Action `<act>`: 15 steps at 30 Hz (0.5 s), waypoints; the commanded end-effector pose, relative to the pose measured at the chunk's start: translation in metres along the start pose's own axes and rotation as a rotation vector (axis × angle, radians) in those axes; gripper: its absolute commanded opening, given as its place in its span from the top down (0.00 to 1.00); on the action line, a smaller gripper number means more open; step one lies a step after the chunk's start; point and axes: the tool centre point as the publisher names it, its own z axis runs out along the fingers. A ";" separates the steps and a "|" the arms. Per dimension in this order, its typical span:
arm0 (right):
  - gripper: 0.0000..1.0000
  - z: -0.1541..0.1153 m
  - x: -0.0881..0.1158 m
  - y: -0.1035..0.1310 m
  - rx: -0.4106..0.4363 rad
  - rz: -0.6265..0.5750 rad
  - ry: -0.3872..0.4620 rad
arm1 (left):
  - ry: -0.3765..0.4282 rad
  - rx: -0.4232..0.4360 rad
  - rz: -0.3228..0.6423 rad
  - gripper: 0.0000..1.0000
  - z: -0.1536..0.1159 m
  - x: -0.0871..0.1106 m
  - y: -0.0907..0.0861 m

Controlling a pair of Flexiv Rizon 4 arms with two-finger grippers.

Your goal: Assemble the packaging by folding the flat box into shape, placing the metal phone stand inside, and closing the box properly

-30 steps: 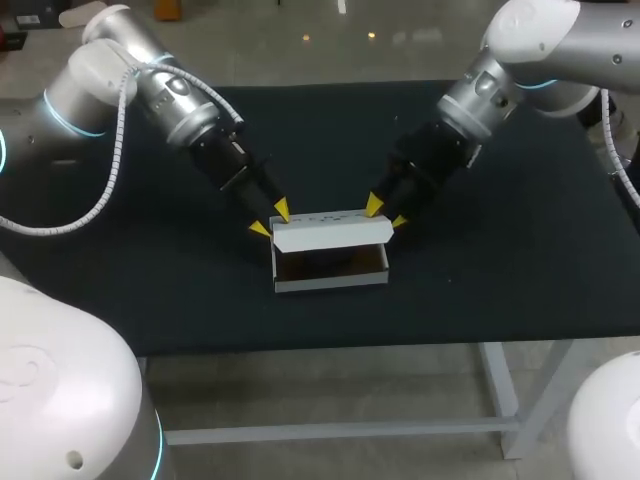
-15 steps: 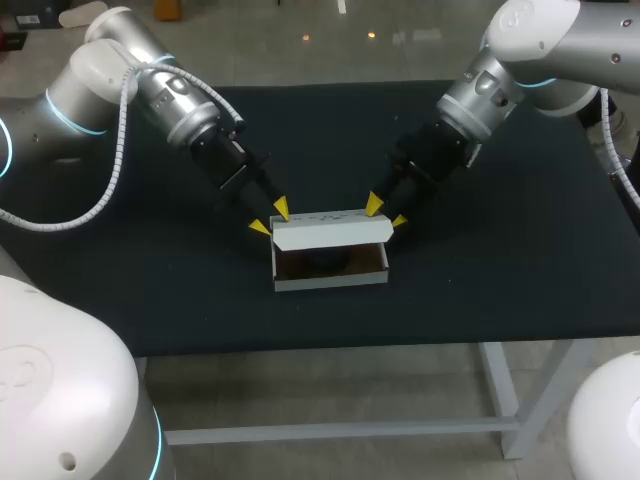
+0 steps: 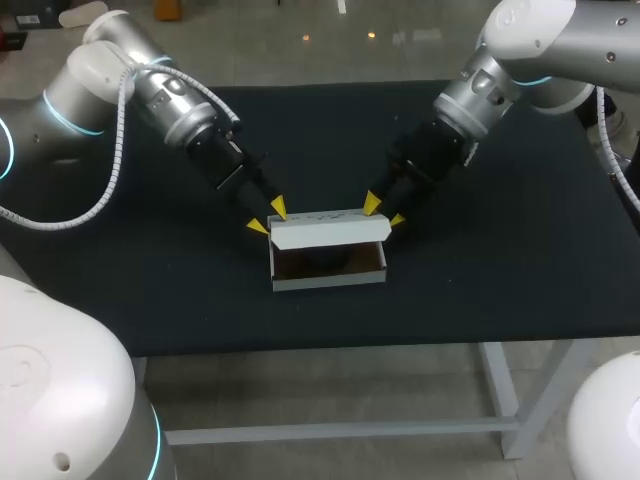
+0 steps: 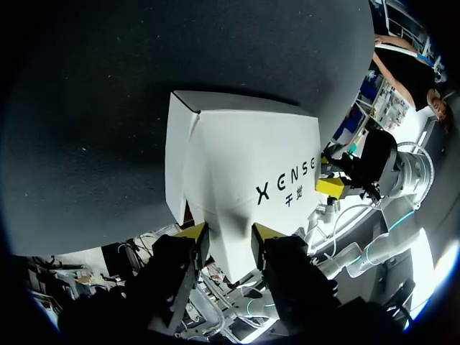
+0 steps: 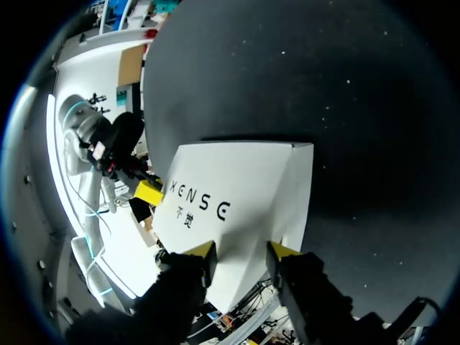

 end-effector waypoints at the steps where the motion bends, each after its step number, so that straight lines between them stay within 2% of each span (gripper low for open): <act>1: 0.52 0.002 0.005 0.005 0.012 -0.001 -0.001 | -0.001 -0.020 0.000 0.59 0.000 0.004 -0.005; 15: 0.53 0.003 0.007 0.006 0.013 0.004 -0.006 | 0.007 -0.053 -0.001 0.60 -0.004 0.005 -0.009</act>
